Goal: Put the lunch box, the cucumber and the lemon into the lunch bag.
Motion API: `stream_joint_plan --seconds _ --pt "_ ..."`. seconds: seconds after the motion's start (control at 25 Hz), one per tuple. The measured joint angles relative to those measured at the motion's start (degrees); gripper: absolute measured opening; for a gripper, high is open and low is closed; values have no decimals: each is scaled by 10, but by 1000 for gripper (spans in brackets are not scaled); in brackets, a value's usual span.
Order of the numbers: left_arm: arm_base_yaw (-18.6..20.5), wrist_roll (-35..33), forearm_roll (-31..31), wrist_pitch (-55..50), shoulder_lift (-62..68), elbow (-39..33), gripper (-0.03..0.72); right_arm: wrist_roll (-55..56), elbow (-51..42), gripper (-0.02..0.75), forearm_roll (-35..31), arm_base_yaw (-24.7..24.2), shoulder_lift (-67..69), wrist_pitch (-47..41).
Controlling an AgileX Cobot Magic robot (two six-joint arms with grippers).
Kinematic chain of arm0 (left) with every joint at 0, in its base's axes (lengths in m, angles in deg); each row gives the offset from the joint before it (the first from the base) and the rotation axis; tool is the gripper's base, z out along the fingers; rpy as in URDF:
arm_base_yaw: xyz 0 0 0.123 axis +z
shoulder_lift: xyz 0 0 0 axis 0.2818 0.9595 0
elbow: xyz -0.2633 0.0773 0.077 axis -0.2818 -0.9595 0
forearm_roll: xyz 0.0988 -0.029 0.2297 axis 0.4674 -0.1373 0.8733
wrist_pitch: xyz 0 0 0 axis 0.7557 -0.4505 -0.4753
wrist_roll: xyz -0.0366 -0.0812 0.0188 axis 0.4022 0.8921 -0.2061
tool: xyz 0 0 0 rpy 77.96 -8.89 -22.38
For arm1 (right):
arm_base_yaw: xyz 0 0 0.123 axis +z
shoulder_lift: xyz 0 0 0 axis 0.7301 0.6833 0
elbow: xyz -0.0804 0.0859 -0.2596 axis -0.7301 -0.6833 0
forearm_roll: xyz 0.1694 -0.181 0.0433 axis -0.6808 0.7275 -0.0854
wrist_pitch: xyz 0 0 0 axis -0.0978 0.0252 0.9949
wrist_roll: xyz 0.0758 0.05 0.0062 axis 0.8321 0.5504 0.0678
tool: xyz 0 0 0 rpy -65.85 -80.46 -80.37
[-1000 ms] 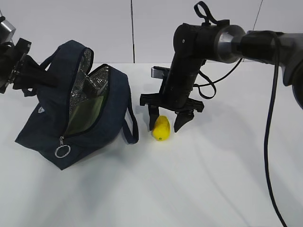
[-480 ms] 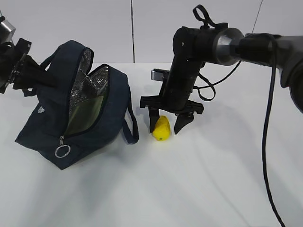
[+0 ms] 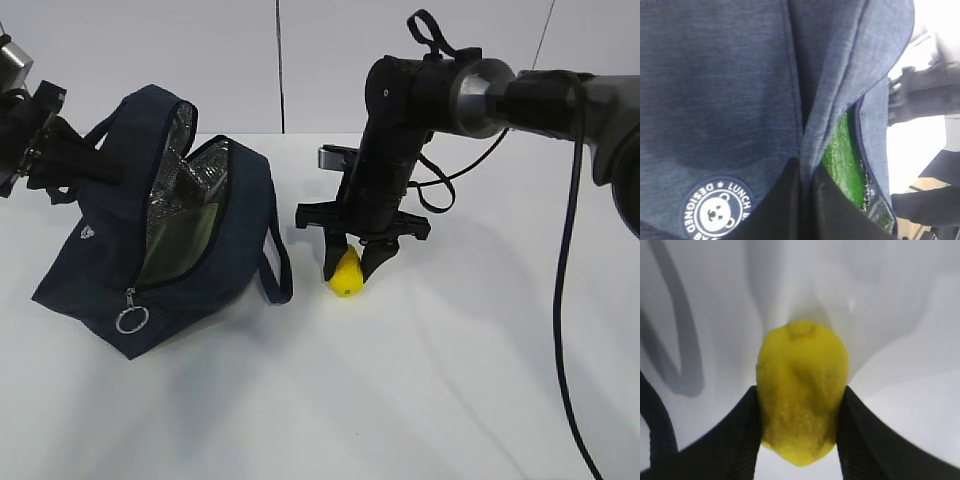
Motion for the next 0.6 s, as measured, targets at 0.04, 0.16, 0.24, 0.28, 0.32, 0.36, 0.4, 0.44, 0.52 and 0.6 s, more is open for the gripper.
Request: stream_joint_plan --seconds 0.04,0.16,0.24,0.28,0.32,0.36,0.4,0.44,0.52,0.6 --pt "0 0 0 1 0 0 -6 -1 0 319 0 0 0 -2" --pt "0 0 4 7 0 0 -6 -10 6 318 -10 0 0 -13" --pt "0 0 12 14 0 0 -6 -18 21 318 -18 0 0 -15" --pt "0 0 14 16 0 0 -6 -22 32 318 -21 0 0 -15" --pt "0 0 15 16 0 0 -6 -29 42 318 -28 0 0 -15" --pt "0 0 17 16 0 0 -6 -33 51 318 -38 0 0 -15" --pt "0 0 18 16 0 0 -6 -36 59 318 -53 0 0 -15" --pt "0 0 19 16 0 0 -6 -40 64 318 -67 0 -1 -16" --pt "0 0 25 19 0 0 -6 -44 74 318 -94 0 -9 -16" --pt "0 0 34 24 0 0 -6 -49 78 318 -118 0 -23 -18"
